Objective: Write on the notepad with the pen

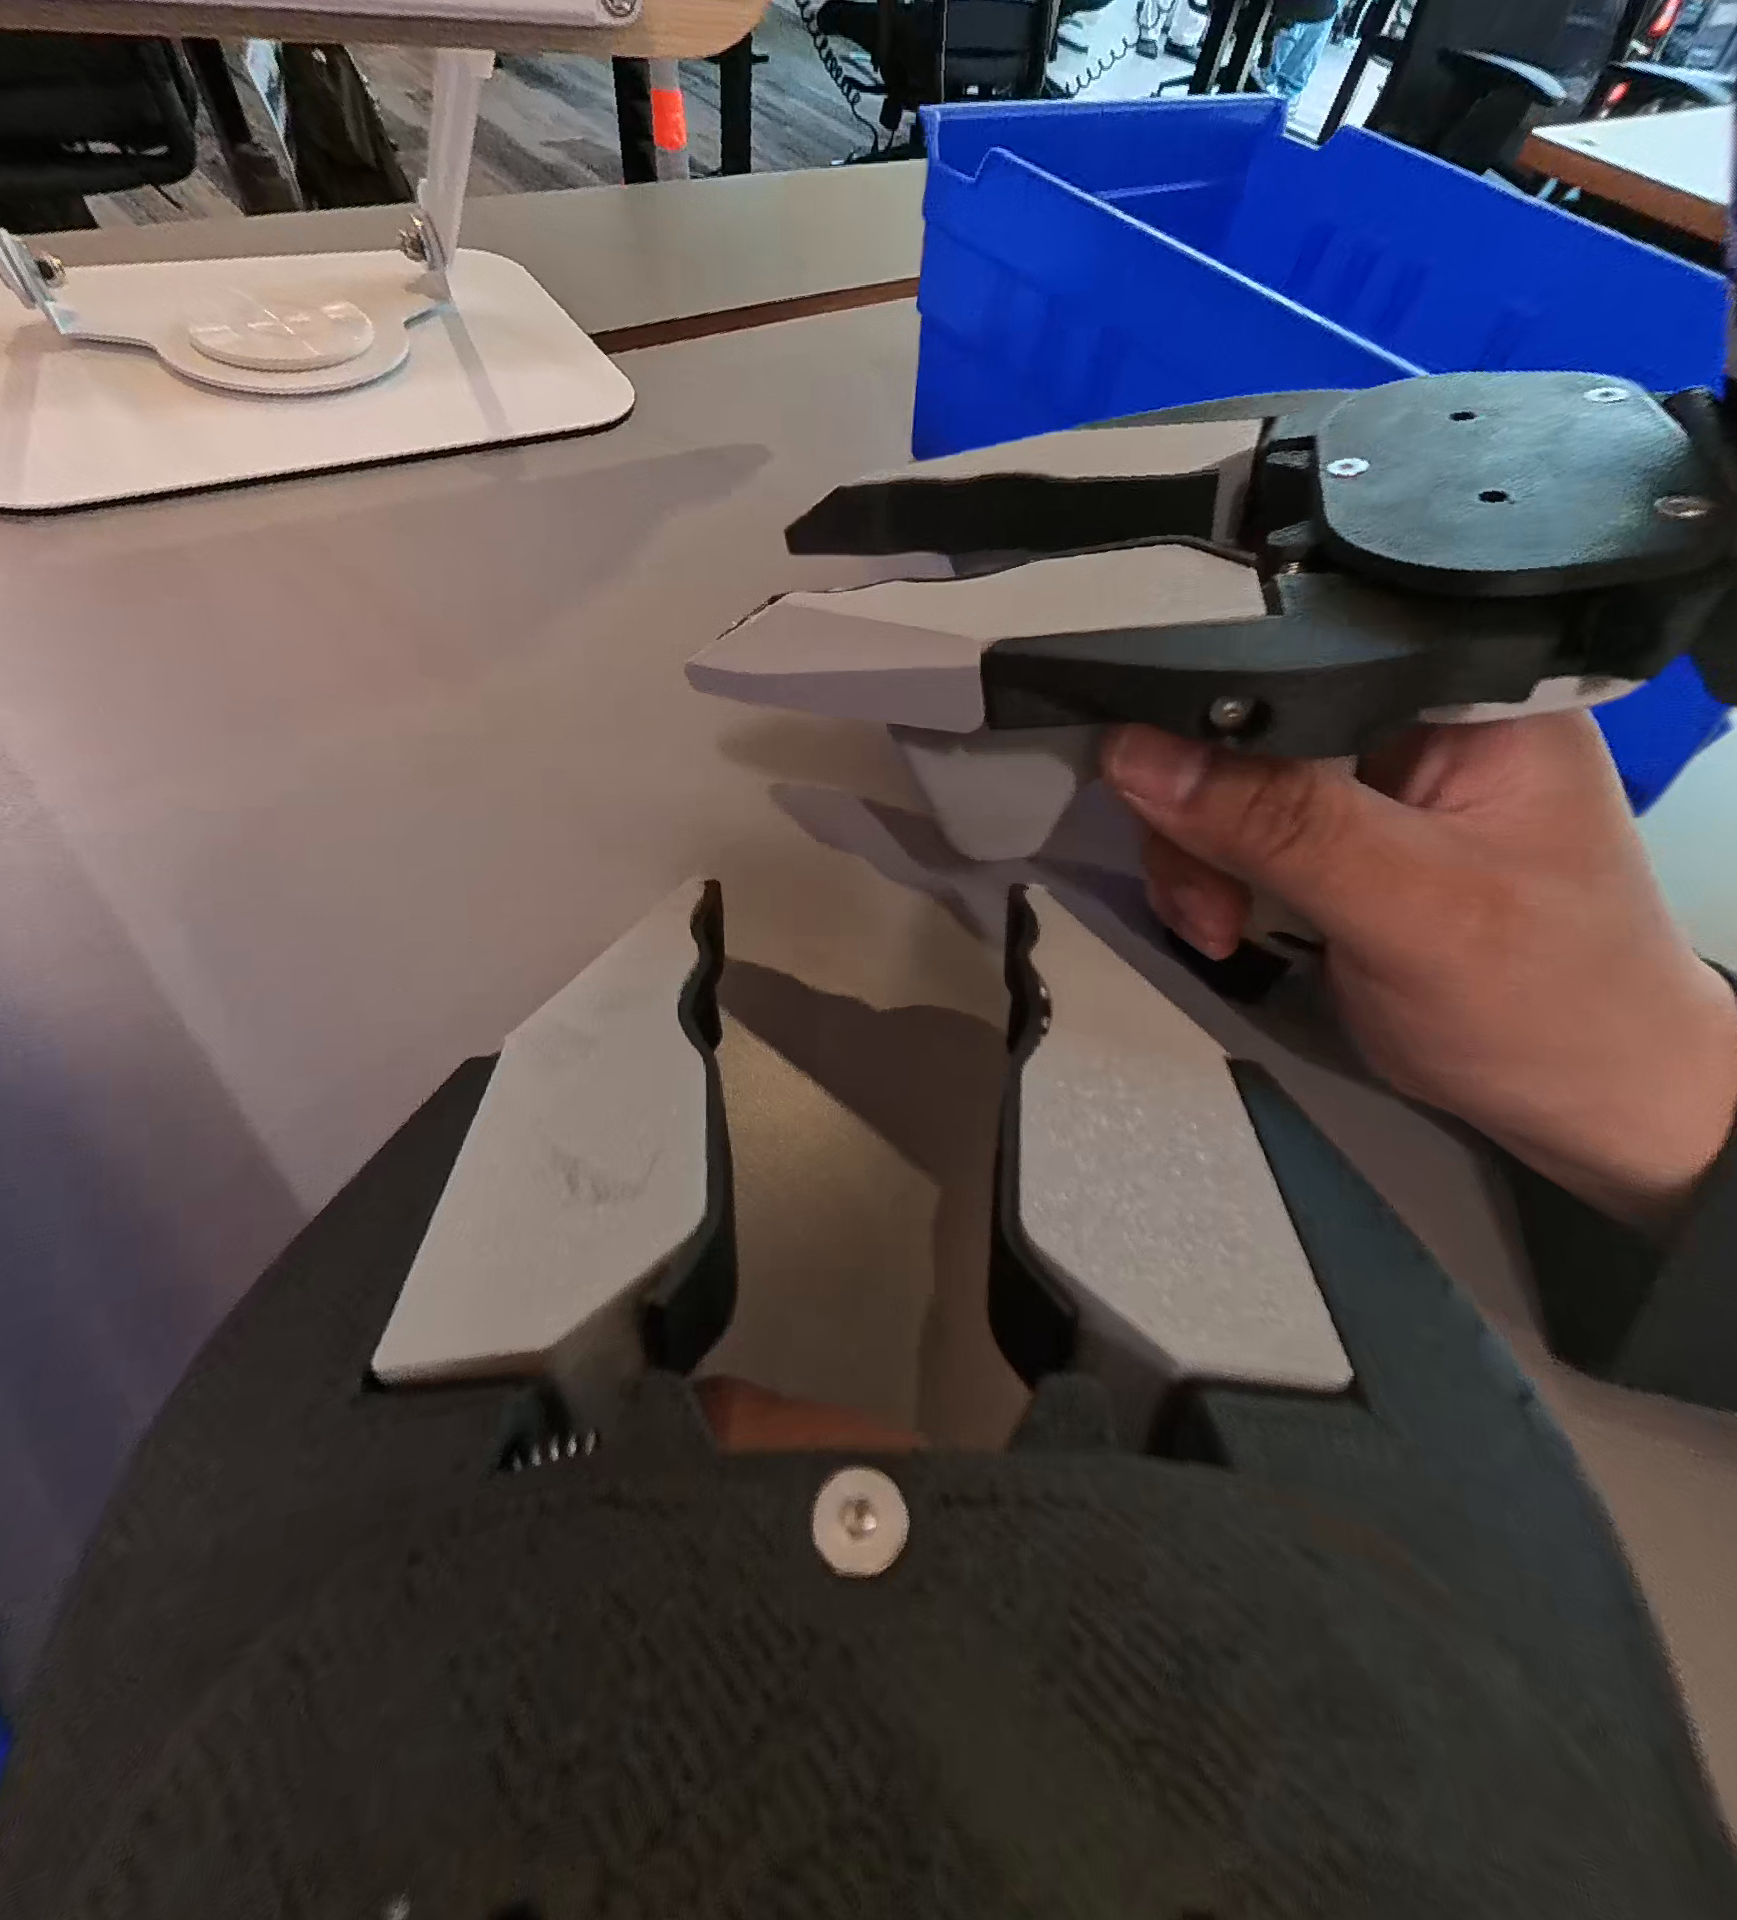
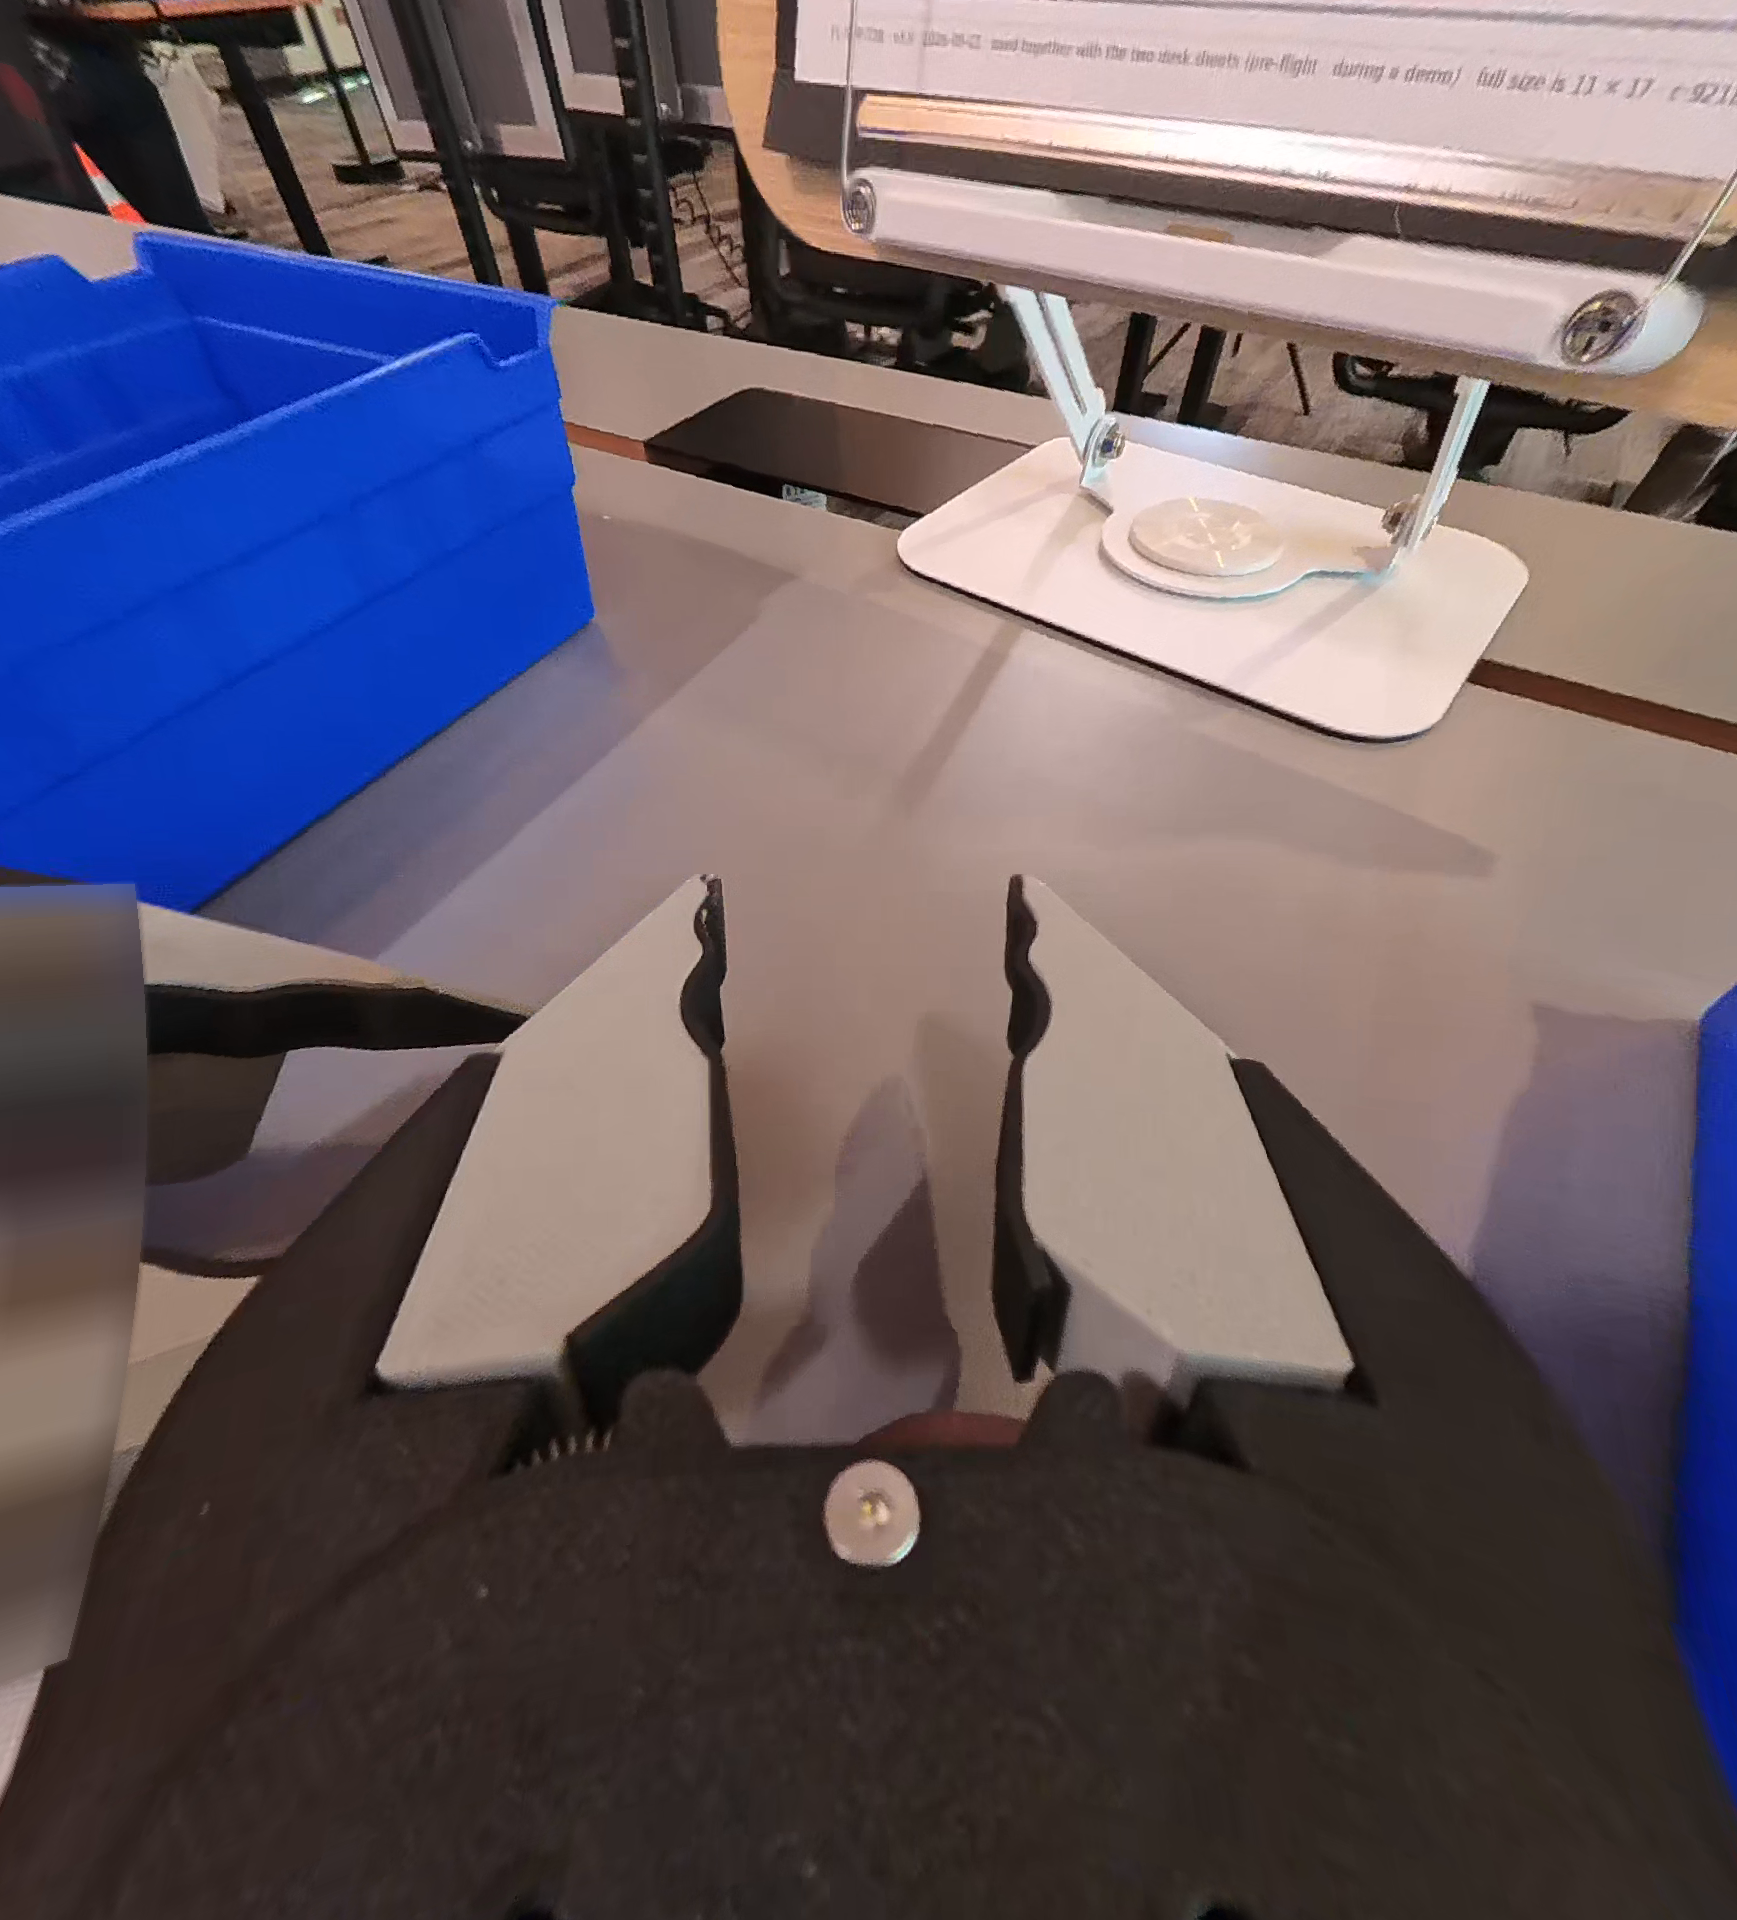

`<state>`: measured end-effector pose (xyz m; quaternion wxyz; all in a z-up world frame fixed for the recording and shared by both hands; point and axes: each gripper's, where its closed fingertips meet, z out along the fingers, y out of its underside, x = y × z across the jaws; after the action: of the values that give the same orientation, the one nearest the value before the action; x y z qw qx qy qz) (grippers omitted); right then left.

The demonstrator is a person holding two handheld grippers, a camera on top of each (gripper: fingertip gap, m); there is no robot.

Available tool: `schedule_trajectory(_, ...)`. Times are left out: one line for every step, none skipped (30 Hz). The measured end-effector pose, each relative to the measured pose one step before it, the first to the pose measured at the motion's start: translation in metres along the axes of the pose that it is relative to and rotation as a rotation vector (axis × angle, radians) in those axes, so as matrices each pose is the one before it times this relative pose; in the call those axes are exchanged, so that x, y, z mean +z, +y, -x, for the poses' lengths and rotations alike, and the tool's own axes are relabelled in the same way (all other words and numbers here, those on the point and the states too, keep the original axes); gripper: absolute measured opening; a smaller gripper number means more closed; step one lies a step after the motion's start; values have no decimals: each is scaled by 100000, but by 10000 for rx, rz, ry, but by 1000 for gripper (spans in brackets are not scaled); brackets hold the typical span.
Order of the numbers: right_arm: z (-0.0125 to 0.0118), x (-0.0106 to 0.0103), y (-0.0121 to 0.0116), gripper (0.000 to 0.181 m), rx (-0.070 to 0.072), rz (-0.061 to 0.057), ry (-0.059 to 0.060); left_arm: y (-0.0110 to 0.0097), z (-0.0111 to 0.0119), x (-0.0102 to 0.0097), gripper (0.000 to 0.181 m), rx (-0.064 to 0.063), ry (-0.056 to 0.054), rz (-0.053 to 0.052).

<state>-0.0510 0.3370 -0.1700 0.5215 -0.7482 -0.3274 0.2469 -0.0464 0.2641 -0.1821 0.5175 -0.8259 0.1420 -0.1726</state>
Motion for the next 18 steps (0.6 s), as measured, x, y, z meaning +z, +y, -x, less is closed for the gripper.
schedule_trajectory(45, 43, 31, 51, 85, 27, -103, 13, 11, 16, 53, -15, 1, 12)
schedule_trajectory(124, -49, 5, 51, 51, -15, -142, 19, -8, 7, 53, 9, -1, 8)
schedule_trajectory(153, -86, 8, 51, 30, -15, -155, 16, -19, 8, 53, 22, -1, 13)
schedule_trajectory(158, -75, 60, 51, 17, 24, -151, 23, -27, 23, 53, 24, 3, 15)
schedule_trajectory(142, -58, 123, 51, 18, 58, -148, 27, -52, 23, 52, 16, 26, 21)
schedule_trajectory(105, -41, 111, 51, 27, 63, -128, 40, -13, 21, 53, -8, 19, 28)
schedule_trajectory(25, -25, 82, 51, 34, 45, -84, 14, 13, 17, 53, -22, 5, 15)
schedule_trajectory(-32, 8, 48, 51, 39, 37, -49, 8, -8, 10, 53, -23, 24, 7)
schedule_trajectory(-15, 57, 66, 52, 48, 59, -48, 3, 17, 4, 52, -29, 16, 3)
schedule_trajectory(13, 85, 105, 51, 44, 82, -51, -6, 6, -4, 52, -21, 7, -2)
schedule_trajectory(15, 76, 93, 51, 16, 75, -29, 9, -14, 10, 52, -2, 13, 3)
schedule_trajectory(41, 49, 59, 51, -20, 47, -9, 2, -31, 7, 52, 21, 6, 10)
schedule_trajectory(54, 25, 33, 51, -52, 20, -3, 9, -51, 1, 52, 54, -7, 4)
schedule_trajectory(86, 5, 15, 51, -67, 12, 1, 11, -81, 8, 52, 85, -8, 3)
schedule_trajectory(99, 7, 39, 51, -63, 26, -3, 27, -101, 27, 52, 101, -5, 23)
schedule_trajectory(111, 18, 70, 51, -54, 39, -10, 66, -106, 61, 52, 102, 3, 56)
schedule_trajectory(97, 12, 53, 51, -47, 32, 0, 78, -78, 81, 53, 81, -7, 71)
schedule_trajectory(51, -2, 19, 51, -40, 9, 15, 80, -54, 65, 53, 53, 0, 63)
